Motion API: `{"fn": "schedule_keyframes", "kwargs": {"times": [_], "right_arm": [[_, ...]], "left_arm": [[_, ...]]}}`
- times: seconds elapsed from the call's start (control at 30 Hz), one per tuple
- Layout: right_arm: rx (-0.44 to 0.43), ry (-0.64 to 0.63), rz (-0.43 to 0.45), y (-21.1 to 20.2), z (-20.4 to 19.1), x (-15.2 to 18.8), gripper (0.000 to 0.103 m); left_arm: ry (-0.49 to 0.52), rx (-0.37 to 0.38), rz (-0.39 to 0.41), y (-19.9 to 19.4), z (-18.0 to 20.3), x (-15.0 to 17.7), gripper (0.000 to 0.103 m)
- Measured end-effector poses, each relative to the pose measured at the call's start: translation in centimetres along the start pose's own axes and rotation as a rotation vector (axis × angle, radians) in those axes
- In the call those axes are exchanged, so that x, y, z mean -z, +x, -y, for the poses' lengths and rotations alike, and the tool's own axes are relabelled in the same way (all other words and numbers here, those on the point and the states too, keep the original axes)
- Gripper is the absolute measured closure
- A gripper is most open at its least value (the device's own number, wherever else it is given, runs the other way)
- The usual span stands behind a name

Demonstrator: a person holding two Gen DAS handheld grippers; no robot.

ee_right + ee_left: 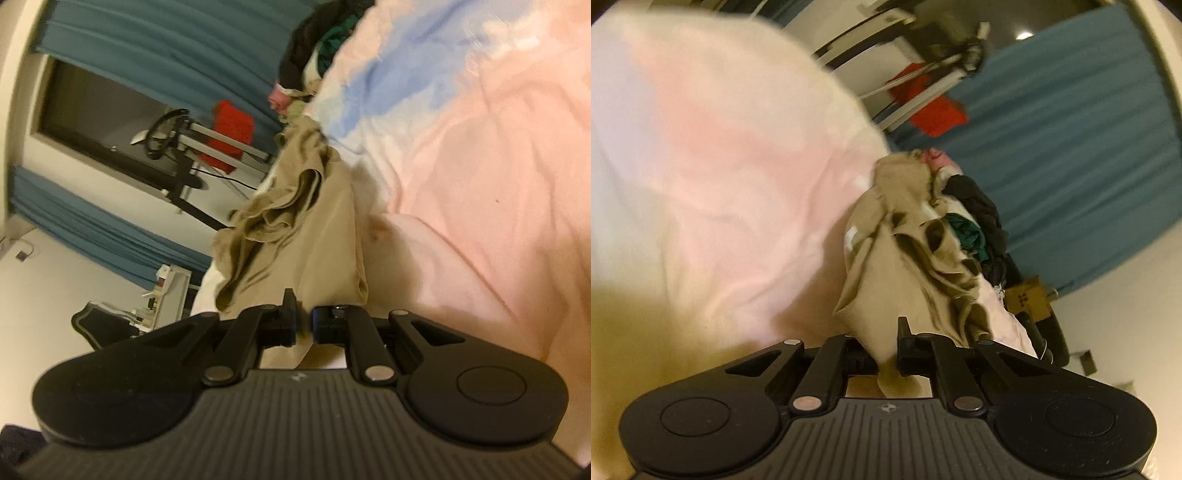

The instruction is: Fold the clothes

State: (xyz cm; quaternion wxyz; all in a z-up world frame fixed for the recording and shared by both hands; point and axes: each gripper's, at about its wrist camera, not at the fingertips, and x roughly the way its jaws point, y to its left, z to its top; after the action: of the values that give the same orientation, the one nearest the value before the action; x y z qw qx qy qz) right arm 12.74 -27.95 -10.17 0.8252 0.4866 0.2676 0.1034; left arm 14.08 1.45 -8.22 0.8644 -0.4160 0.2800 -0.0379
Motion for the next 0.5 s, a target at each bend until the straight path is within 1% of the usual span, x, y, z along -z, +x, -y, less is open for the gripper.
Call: {"fn": "schedule_keyframes", "kwargs": {"times": [0.07,0.17,0.3,0.4,0.5], "right_arm": [[-0.022,0.002,0.017,-1.9,-0.8,0.1,0.092],[-0.056,0.005,0.042,-4.7,-2.0,0.3,0.092],[-0.100,0.008,0.070,-8.6,-3.6,0.7,0.092],[-0.109,0.012,0.056,-12.8,-4.5,2.2,0.092],[-0.126,0.012,0.056,-17.2,-4.8,4.5,0.092]], "left_arm": [[0.014,0.022,-0.006,-1.5,1.0,-0.3,0.096],[0.067,0.060,-0.003,-5.1,2.9,-0.3,0.097],[0.086,0.087,-0.004,-11.8,4.5,1.2,0.097],[0.088,0.092,-0.011,-16.8,4.8,2.7,0.097],[0.117,0.095,-0.002,-20.5,5.2,4.5,0.097]]}}
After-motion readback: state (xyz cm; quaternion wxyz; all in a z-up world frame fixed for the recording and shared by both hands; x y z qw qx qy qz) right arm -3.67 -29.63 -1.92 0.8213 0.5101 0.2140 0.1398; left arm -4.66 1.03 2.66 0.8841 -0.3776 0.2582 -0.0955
